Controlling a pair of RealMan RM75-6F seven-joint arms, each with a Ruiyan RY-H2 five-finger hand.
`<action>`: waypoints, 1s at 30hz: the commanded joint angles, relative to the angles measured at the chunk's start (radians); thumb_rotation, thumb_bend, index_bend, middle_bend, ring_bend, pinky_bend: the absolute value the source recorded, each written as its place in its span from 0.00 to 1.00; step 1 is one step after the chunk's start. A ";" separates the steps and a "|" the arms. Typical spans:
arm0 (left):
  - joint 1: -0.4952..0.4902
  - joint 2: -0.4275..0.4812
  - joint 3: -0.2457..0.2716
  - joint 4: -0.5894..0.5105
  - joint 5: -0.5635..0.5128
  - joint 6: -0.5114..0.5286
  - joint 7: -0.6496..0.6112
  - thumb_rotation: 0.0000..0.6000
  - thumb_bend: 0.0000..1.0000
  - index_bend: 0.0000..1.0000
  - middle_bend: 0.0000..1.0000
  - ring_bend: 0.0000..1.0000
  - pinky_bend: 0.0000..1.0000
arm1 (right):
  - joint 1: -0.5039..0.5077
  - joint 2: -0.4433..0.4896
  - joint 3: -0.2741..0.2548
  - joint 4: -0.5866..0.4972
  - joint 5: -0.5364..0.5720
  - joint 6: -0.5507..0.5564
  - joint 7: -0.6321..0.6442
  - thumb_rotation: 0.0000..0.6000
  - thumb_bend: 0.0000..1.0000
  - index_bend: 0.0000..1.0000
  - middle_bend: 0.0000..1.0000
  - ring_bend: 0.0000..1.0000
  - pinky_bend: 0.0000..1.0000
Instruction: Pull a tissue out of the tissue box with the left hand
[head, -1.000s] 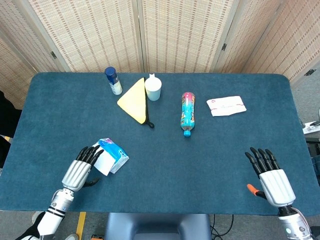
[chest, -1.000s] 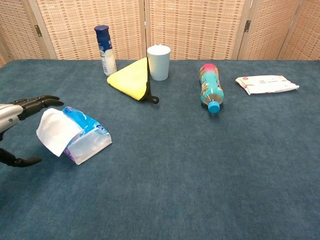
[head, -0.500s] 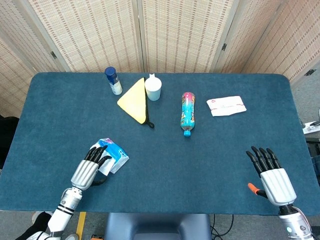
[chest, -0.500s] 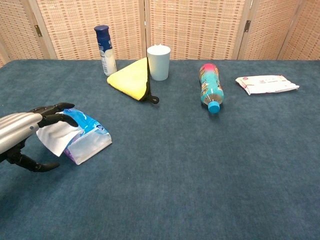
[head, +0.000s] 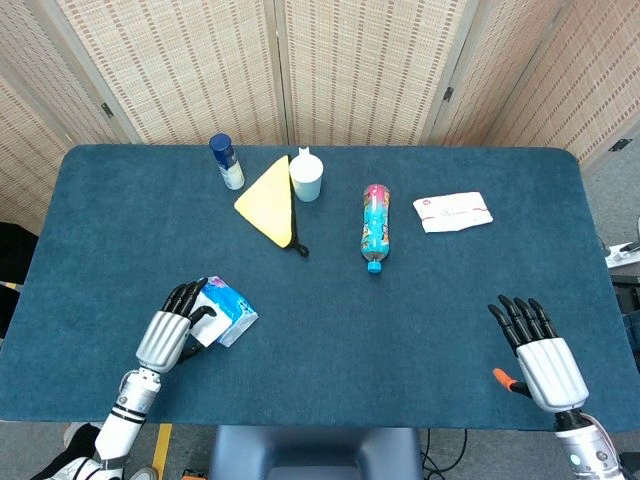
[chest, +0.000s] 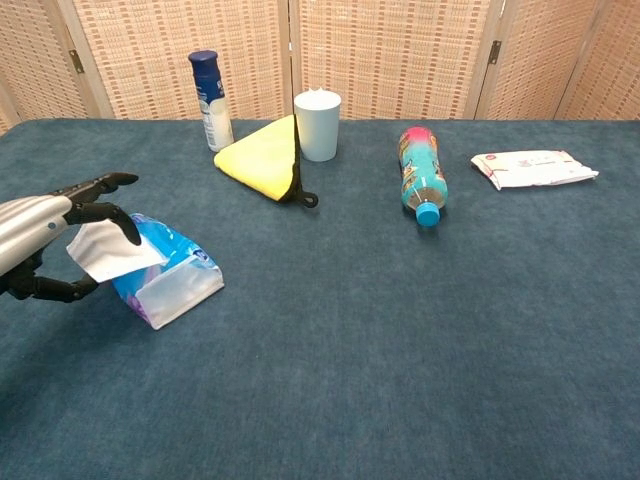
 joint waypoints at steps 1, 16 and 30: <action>0.001 0.001 0.002 -0.003 0.006 0.013 -0.003 1.00 0.64 0.47 0.00 0.00 0.13 | 0.000 0.000 0.000 -0.001 0.000 0.000 0.000 1.00 0.00 0.00 0.00 0.00 0.00; 0.003 0.028 0.011 -0.065 0.061 0.093 0.009 1.00 0.70 0.71 0.09 0.00 0.17 | -0.001 0.005 -0.002 -0.004 -0.004 0.003 0.005 1.00 0.00 0.00 0.00 0.00 0.00; -0.042 0.205 -0.068 -0.410 0.116 0.121 0.206 1.00 0.70 0.71 0.10 0.01 0.17 | -0.003 0.009 -0.004 -0.007 -0.012 0.011 0.008 1.00 0.00 0.00 0.00 0.00 0.00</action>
